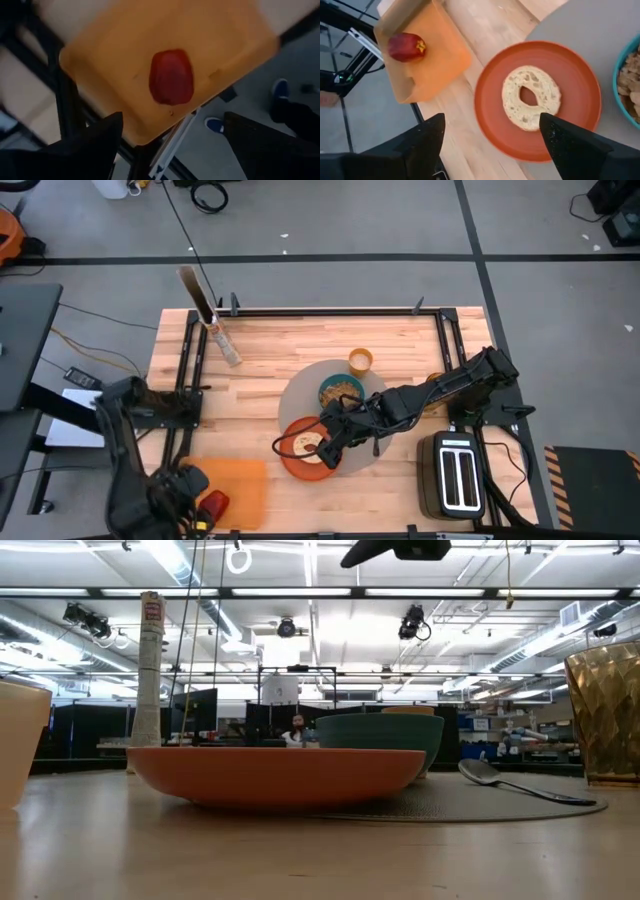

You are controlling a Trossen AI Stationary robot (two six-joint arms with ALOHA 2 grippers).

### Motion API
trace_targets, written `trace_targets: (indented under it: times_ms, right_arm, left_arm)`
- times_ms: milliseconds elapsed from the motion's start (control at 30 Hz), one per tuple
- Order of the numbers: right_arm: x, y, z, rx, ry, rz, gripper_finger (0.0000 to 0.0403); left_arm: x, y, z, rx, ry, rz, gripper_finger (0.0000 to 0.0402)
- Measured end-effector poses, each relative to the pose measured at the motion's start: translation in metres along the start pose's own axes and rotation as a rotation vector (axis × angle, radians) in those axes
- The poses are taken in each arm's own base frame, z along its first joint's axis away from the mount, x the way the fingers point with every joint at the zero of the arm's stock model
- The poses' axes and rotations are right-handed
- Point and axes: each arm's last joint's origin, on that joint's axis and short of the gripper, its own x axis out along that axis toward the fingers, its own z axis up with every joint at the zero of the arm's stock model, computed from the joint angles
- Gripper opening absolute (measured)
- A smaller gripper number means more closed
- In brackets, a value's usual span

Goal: Arrange a breakfast setting
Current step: Put the apple on the gray mat to the top left of the green bowl

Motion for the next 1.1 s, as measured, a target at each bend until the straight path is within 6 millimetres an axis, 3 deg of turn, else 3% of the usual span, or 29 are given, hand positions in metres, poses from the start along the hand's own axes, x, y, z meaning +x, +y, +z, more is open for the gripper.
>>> trace_targets:
  times_ms: [233,533,700,900,1100]
  right_arm:
    - [0.001,0.0,0.005,-0.029,-0.019,0.013,0.0336]
    - [0.003,-0.007,0.019,0.003,-0.042,0.025,0.0336]
    - [0.003,-0.01,0.023,0.022,-0.038,0.026,0.0336]
    - [0.004,-0.014,0.03,0.078,-0.04,0.03,0.0336]
    - [0.004,-0.015,0.031,0.097,-0.021,0.043,0.0336]
  left_arm:
    - [0.035,-0.021,-0.008,-0.085,0.044,0.144,0.0353]
    - [0.065,-0.046,-0.006,-0.06,0.06,0.154,0.0353]
    - [0.066,-0.038,-0.009,-0.073,0.035,0.204,0.0353]
    - [0.102,-0.016,-0.008,-0.099,0.099,0.035,0.0353]
    - [0.119,-0.006,0.004,-0.069,0.076,0.048,0.0353]
